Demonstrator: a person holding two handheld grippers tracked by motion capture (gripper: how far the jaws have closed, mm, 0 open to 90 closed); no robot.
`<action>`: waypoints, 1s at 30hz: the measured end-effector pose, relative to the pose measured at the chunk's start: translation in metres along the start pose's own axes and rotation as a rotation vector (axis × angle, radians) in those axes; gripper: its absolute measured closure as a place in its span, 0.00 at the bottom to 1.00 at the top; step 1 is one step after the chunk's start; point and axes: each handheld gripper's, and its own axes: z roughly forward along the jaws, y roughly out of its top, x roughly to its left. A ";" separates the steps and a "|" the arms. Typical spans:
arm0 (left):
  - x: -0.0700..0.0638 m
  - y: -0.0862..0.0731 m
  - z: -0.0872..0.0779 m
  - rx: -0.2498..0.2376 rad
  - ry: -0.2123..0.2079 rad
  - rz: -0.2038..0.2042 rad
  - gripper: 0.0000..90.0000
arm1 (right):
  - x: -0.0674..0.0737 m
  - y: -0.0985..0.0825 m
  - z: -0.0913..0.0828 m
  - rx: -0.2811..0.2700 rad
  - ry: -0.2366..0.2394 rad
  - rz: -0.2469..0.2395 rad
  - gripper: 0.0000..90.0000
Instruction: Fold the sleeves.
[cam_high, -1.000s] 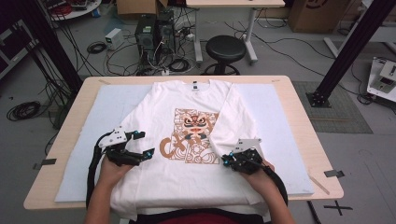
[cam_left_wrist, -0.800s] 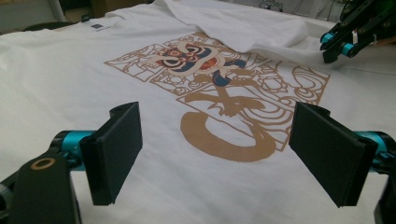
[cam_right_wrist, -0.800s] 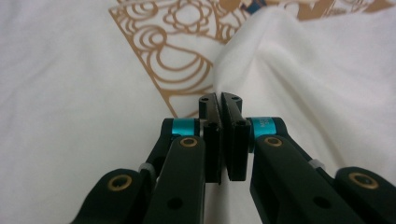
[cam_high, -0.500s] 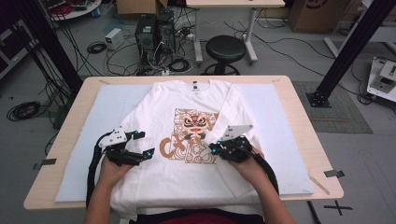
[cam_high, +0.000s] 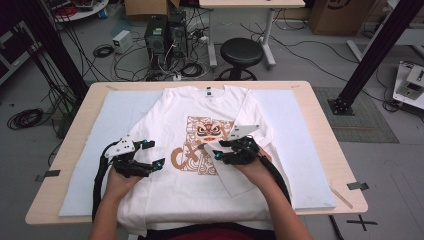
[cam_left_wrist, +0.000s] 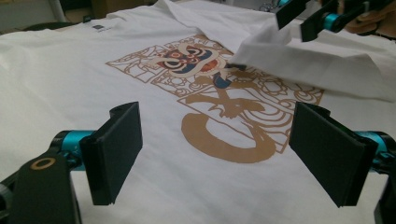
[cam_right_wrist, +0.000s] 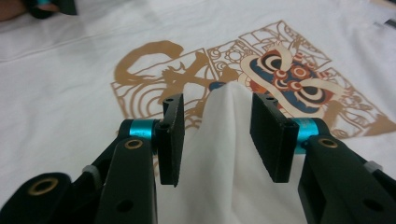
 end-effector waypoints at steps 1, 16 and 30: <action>0.000 0.000 0.000 0.000 0.000 0.000 0.19 | 0.000 0.000 0.000 0.000 0.000 0.000 0.62; -0.014 0.027 -0.033 -0.040 -0.006 0.043 0.19 | 0.036 -0.051 0.004 0.159 0.054 -0.104 0.75; -0.013 0.025 -0.029 -0.018 -0.009 0.041 0.19 | 0.046 -0.012 0.001 0.048 0.110 -0.090 0.94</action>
